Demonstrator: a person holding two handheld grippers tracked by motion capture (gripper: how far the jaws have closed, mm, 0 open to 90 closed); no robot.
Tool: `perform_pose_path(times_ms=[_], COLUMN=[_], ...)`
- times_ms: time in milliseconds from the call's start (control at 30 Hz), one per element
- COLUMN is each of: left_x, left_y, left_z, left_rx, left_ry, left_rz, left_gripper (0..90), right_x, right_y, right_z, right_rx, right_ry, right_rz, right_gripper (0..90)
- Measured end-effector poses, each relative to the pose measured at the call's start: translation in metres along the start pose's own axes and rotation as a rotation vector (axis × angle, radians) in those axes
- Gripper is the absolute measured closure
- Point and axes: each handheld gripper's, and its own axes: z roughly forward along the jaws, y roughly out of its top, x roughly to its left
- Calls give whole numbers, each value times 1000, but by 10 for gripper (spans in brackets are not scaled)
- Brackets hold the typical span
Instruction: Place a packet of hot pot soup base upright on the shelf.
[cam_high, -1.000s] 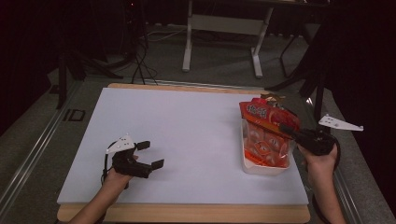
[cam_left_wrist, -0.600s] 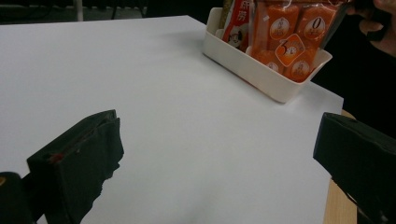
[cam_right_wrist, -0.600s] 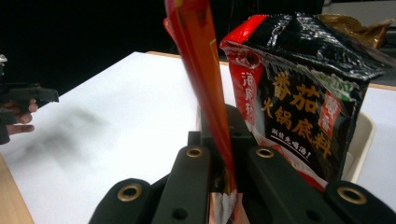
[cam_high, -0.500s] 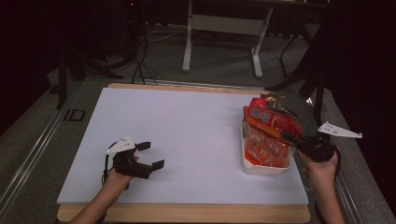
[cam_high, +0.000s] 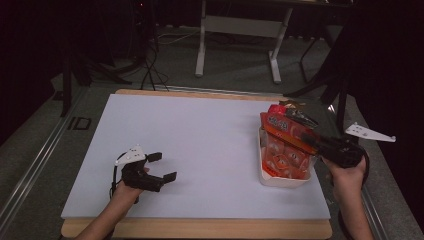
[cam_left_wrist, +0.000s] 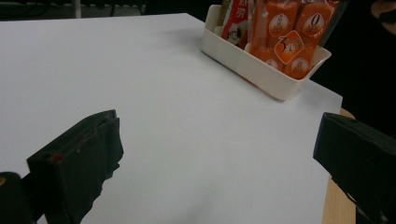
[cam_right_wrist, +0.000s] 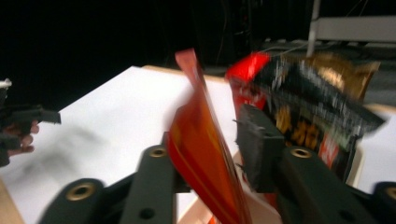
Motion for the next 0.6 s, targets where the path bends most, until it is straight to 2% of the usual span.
perform_pose_path(times_ms=[100, 267, 467, 600], left_x=[0, 0, -1, -1], left_y=[-1, -2, -2, -3], left_z=[0, 1, 1, 1], left_rx=[-4, 5, 5, 8], left_ry=[-2, -4, -7, -8], left_rz=[-8, -2, 1, -2], left_gripper=[9, 8, 9, 8], right_x=[9, 24, 43, 51], right_y=[15, 34, 46, 49], right_z=[-4, -6, 0, 5], right_rx=[-20, -42, -59, -53], right_ry=[-13, -7, 18, 41], right_rz=[-27, -56, -99, -113], right_gripper=[573, 463, 381, 361])
